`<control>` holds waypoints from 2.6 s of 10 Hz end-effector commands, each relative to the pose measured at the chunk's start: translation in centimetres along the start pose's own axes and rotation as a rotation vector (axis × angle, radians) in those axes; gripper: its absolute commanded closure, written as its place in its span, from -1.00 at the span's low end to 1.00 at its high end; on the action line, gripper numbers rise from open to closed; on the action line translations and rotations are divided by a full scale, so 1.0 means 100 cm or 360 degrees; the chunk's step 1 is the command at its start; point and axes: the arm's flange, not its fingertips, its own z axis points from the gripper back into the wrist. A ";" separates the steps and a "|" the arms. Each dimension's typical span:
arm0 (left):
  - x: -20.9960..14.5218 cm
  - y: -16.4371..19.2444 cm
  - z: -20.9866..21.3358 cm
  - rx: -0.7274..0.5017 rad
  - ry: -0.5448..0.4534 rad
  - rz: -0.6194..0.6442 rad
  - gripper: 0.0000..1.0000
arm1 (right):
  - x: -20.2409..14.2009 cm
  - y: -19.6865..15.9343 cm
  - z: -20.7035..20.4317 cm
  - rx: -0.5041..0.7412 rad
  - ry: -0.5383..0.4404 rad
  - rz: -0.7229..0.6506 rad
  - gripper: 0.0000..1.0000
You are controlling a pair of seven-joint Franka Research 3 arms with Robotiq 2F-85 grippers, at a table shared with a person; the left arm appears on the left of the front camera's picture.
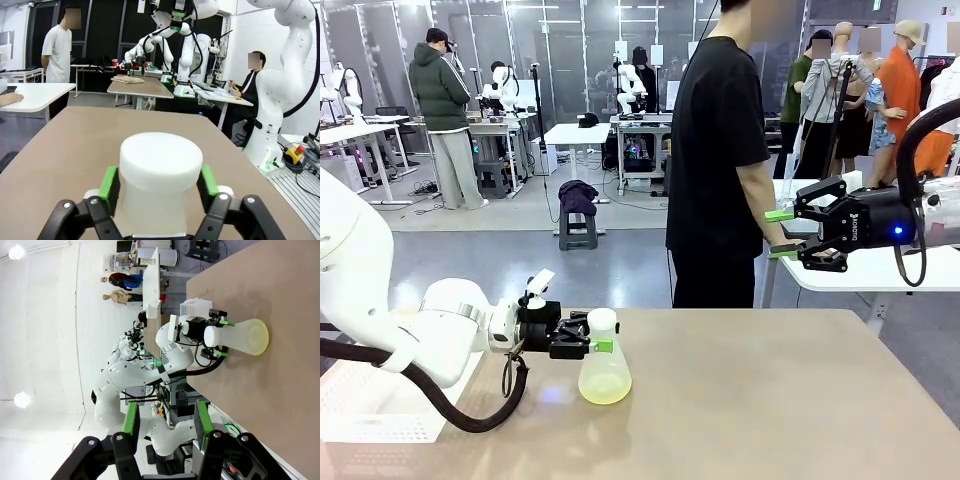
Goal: Prepare the solutions needed for the experiment.
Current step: When the human places the Big flask in the center of the table, pick up the Big flask and place it in the left Organizing basket.
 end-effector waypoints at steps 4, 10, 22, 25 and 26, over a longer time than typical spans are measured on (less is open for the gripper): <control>0.003 0.006 -0.003 -0.0003 -0.0011 0.0072 0.46 | 0.000 0.001 0.000 0.0007 -0.0001 0.0004 -0.14; 0.007 0.000 -0.005 0.0054 0.0012 0.0051 0.85 | 0.000 0.001 0.000 0.0007 -0.0001 0.0004 -0.14; 0.165 -0.056 0.141 0.0394 0.0050 -0.0427 0.67 | 0.000 0.001 0.000 0.0007 -0.0001 0.0004 -0.14; 0.159 -0.097 0.236 0.0764 0.0079 -0.0468 0.67 | 0.000 0.001 0.000 0.0007 -0.0001 0.0004 -0.14; 0.151 -0.110 0.262 0.0877 0.0065 -0.0456 0.67 | 0.000 0.001 0.000 0.0007 -0.0001 0.0004 -0.14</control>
